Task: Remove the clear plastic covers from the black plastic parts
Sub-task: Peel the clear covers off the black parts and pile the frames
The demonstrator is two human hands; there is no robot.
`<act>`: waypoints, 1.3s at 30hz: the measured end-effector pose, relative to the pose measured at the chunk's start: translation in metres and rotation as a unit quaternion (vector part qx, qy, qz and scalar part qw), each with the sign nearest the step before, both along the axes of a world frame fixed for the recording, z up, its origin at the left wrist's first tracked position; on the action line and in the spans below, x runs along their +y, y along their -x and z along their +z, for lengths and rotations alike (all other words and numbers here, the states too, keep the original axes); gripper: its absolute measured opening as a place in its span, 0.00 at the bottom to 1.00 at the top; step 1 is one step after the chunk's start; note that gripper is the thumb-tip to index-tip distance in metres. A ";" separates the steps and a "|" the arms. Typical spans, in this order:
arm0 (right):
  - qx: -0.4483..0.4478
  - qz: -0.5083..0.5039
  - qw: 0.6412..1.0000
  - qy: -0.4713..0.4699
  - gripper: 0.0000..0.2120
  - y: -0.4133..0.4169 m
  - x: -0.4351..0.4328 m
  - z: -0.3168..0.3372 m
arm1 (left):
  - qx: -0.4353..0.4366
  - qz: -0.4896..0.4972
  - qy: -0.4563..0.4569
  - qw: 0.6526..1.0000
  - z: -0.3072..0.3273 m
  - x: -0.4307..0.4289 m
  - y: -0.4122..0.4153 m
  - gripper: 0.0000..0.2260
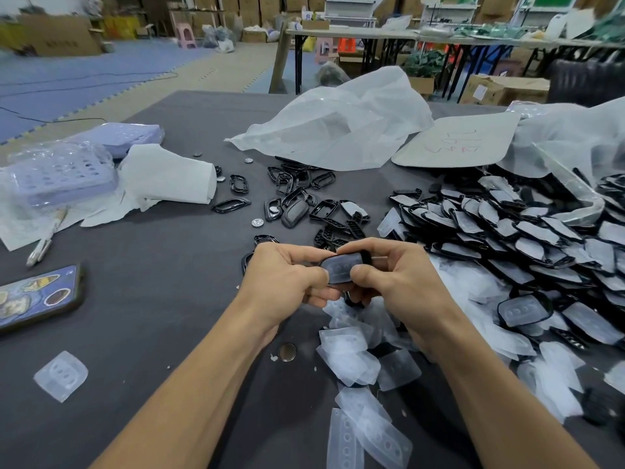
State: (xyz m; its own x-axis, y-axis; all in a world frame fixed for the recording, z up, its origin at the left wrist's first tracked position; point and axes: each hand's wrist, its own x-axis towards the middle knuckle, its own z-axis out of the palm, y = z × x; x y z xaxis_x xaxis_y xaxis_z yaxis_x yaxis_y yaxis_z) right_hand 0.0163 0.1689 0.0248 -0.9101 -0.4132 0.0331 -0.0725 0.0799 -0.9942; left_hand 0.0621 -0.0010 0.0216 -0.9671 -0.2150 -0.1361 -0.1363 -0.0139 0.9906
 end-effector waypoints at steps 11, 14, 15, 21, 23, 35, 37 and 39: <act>0.260 -0.105 0.936 -0.215 0.23 -0.005 0.007 0.000 | 0.003 -0.009 -0.012 1.000 0.000 0.000 -0.002 0.17; 0.254 -0.102 0.936 -0.222 0.22 0.001 0.016 0.003 | 0.022 0.022 0.015 0.999 -0.002 0.001 -0.001 0.09; 0.254 -0.112 0.932 -0.232 0.21 0.005 0.021 0.006 | 0.034 0.052 0.020 0.998 -0.003 0.000 0.001 0.08; 0.177 -0.433 0.821 -0.326 0.41 0.029 0.069 0.017 | 0.081 0.187 0.111 0.973 -0.006 -0.013 0.003 0.08; 0.180 -0.409 0.816 -0.368 0.45 0.024 0.062 0.015 | 0.066 0.227 0.211 0.948 -0.007 -0.017 0.004 0.12; 0.180 -0.188 0.845 -0.467 0.16 0.005 0.017 0.002 | -0.006 0.148 0.491 0.858 -0.027 -0.033 0.013 0.13; 0.178 -0.201 0.849 -0.455 0.15 0.006 0.019 0.003 | 0.022 0.173 0.495 0.851 -0.027 -0.032 0.013 0.10; 0.179 -0.222 0.858 -0.428 0.15 0.007 0.020 0.003 | 0.043 0.192 0.473 0.859 -0.025 -0.030 0.012 0.09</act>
State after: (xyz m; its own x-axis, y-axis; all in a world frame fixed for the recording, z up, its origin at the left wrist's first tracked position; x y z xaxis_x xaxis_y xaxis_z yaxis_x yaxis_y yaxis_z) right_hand 0.0093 0.1892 0.0279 -0.9790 -0.0412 0.1998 -0.1342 0.8675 -0.4789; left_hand 0.0503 -0.0312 -0.0033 -0.7984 -0.4947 0.3433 -0.2270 0.7754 0.5893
